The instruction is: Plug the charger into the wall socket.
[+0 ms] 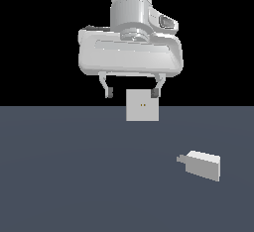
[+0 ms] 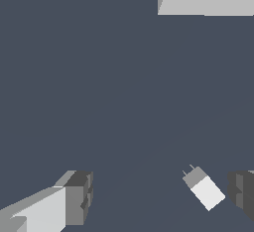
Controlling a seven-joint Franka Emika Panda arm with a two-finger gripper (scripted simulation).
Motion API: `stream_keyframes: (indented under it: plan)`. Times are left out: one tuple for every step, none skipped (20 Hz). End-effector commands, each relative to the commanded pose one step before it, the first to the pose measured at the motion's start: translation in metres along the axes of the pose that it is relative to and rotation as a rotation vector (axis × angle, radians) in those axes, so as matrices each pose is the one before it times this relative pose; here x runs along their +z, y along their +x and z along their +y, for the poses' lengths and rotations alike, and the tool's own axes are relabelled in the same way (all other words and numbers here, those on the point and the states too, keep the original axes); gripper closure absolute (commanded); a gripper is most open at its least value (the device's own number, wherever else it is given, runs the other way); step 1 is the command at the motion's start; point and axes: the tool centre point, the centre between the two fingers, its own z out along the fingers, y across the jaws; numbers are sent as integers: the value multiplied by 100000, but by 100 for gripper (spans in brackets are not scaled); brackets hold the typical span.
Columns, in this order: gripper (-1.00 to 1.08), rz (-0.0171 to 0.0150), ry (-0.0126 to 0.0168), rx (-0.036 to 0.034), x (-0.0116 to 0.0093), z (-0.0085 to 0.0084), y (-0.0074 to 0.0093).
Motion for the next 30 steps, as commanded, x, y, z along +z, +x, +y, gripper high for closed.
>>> stream_keyframes:
  plan:
    - [-92, 437, -62, -4741, 429, 390, -744]
    - [-92, 200, -24, -2119, 188, 167, -326]
    - [-92, 208, -25, -2200, 196, 174, -338]
    - [-92, 208, -24, -2197, 196, 175, -338]
    - [-92, 206, -24, -2178, 194, 173, -334]
    - [-92, 204, -24, -2157, 192, 173, -331]
    - [-92, 203, -23, -2138, 191, 172, -328]
    - [-92, 201, -23, -2120, 190, 171, -325]
    - [-92, 200, -22, -2103, 188, 171, -322]
    - [-92, 198, -22, -2086, 187, 170, -319]
    - [-92, 197, -22, -2070, 186, 170, -316]
    - [-92, 195, -21, -2053, 185, 170, -313]
    - [-92, 194, -21, -2039, 183, 170, -311]
    - [-92, 193, -20, -2024, 182, 170, -308]
    - [-92, 192, -20, -2010, 182, 169, -306]
    - [-92, 191, -19, -1998, 181, 170, -303]
    - [-92, 190, -18, -1986, 180, 169, -301]
    - [-92, 189, -18, -1974, 179, 170, -299]
    - [-92, 189, -17, -1963, 179, 170, -298]
    - [-92, 188, -17, -1954, 178, 171, -296]
    - [-92, 188, -16, -1946, 178, 172, -294]
    - [-92, 187, -15, -1937, 177, 173, -292]
    - [-92, 187, -14, -1931, 177, 174, -290]
    - [-92, 185, -13, -1907, 175, 173, -286]
    - [-92, 176, -12, -1814, 167, 165, -272]
    - [-92, 167, -11, -1712, 158, 157, -257]
    - [-92, 158, -9, -1616, 150, 150, -242]
    - [-92, 148, -7, -1518, 141, 144, -227]
    - [-92, 138, -5, -1423, 133, 136, -211]
    - [-92, 128, -4, -1327, 124, 130, -196]
